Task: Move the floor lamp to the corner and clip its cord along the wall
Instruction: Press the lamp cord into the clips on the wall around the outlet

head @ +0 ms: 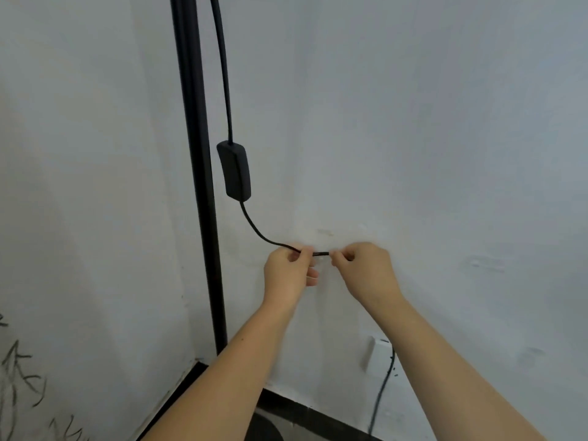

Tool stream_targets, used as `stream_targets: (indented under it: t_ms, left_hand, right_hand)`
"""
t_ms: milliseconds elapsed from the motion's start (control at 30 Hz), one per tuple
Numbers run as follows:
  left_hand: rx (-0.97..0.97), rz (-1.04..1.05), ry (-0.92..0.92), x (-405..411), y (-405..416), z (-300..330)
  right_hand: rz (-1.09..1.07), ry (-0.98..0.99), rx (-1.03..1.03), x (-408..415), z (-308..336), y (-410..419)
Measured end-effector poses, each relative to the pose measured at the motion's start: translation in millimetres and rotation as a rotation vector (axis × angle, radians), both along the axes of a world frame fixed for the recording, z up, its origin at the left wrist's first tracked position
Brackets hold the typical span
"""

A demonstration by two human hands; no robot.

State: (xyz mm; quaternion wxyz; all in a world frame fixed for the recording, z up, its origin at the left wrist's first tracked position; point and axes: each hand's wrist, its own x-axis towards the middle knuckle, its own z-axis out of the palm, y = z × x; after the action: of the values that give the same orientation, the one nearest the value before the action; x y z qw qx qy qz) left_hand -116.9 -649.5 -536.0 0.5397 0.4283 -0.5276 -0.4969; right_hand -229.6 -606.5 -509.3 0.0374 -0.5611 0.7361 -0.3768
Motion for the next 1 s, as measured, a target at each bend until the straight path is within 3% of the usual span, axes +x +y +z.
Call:
stream_targets:
  t_ms: [133,267,333,467,567,700,800,900,1000]
  left_hand:
    - [-0.164,0.116,-0.117,-2.1,1.3,-9.7]
    - [-0.313,0.207,-0.201,2.4,4.4,-20.5]
    - [-0.337,0.229,-0.212,6.9,4.9,-27.5]
    - [-0.328,0.221,-0.232,7.5,2.2,-32.9]
    - [-0.290,0.228,-0.199,5.8,3.4,-32.0]
    - [-0.091,0.178,0.004,-2.1,8.6,-34.5]
    - [0.111,0.104,0.227,-14.0,7.0,-29.8]
    - [0.253,0.031,0.422,-23.6,3.5,-27.1]
    - [0.322,-0.049,0.528,-24.8,0.9,-30.5]
  right_hand:
    - [-0.009,0.024,-0.056,1.9,-13.0,2.3]
    - [0.049,-0.265,0.003,0.0,-19.7,5.1]
    - [0.067,-0.382,0.004,1.9,-20.8,6.8]
    - [0.037,-0.292,-0.037,7.2,-21.6,4.3]
    - [0.064,-0.363,0.046,3.8,-25.6,6.8]
    - [0.184,-0.684,0.173,-32.2,-31.7,37.4]
    - [0.147,-0.681,0.221,-76.9,-28.8,79.3]
    - [0.065,-0.691,0.130,-113.1,-20.1,122.1]
    - [-0.048,-0.660,-0.103,-133.2,-7.2,151.0]
